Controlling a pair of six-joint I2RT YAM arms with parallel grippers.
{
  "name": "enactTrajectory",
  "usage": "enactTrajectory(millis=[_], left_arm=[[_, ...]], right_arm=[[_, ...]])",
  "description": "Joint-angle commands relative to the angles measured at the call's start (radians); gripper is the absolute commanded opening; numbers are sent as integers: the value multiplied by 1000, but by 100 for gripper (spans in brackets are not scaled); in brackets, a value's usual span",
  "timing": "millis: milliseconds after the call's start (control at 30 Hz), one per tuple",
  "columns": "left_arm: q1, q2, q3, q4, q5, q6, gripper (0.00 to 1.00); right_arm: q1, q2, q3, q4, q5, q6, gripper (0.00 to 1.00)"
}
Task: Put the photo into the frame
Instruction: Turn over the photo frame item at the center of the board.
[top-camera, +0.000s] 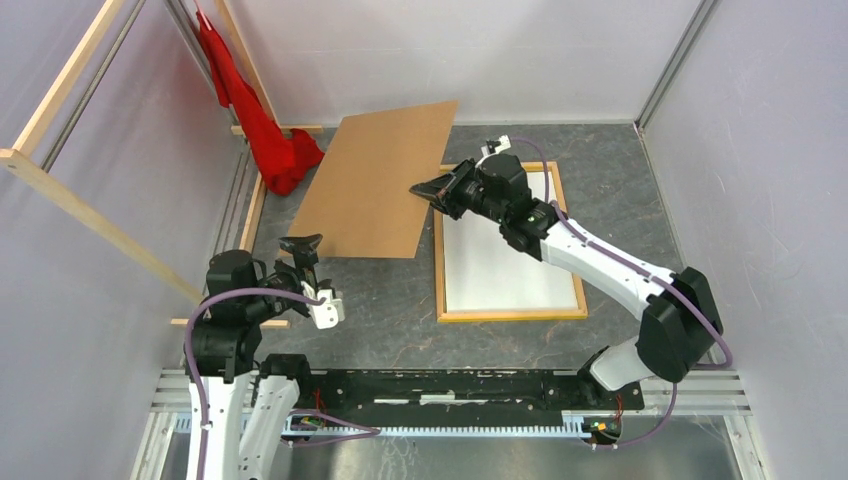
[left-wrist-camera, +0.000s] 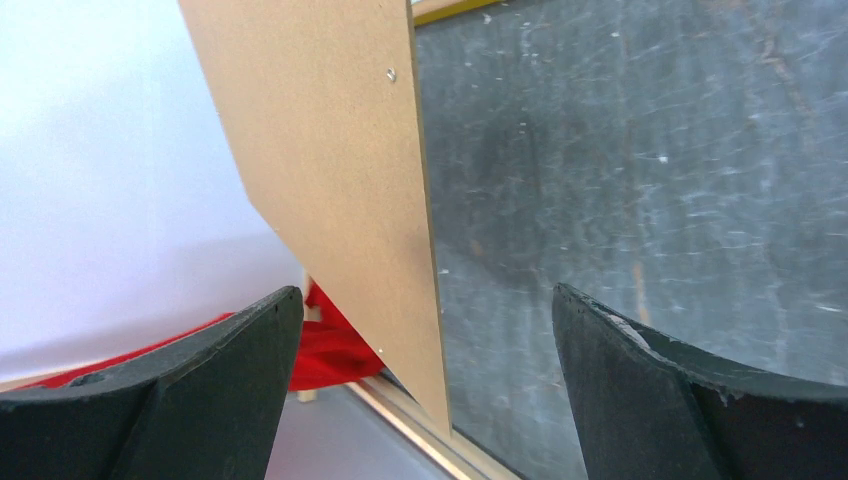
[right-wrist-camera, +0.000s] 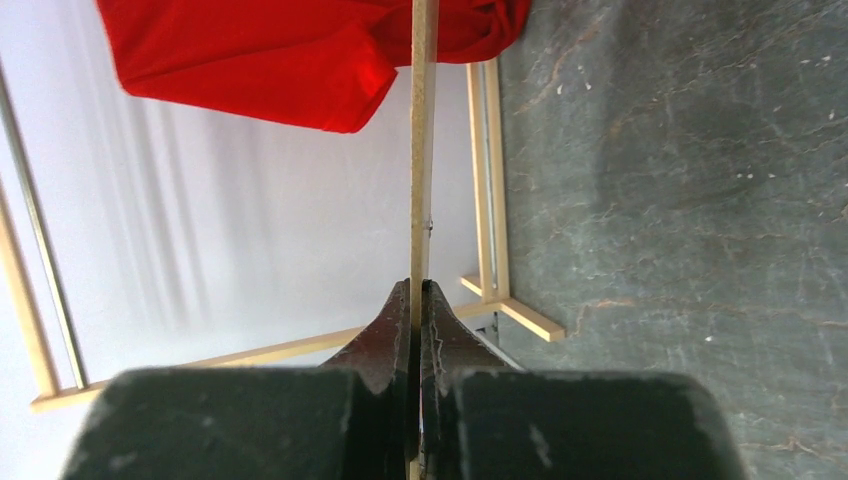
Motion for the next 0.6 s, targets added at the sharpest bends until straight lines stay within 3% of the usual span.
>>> enactTrajectory(millis=[0,367,433,567], left_arm=[[0,-33,-45,197,90,71,100],[0,-22,-146,438,100,77,96],[0,-13,-157,447,99,108,90],[0,-9,-174,476,100,109,63]], right_arm=[[7,-111,-39,179,-14,75,0],[82,-126,-70,222,-21,100,0],[90,-133,-75,223,-23,99,0],[104,-156,-90,215,-30,73,3]])
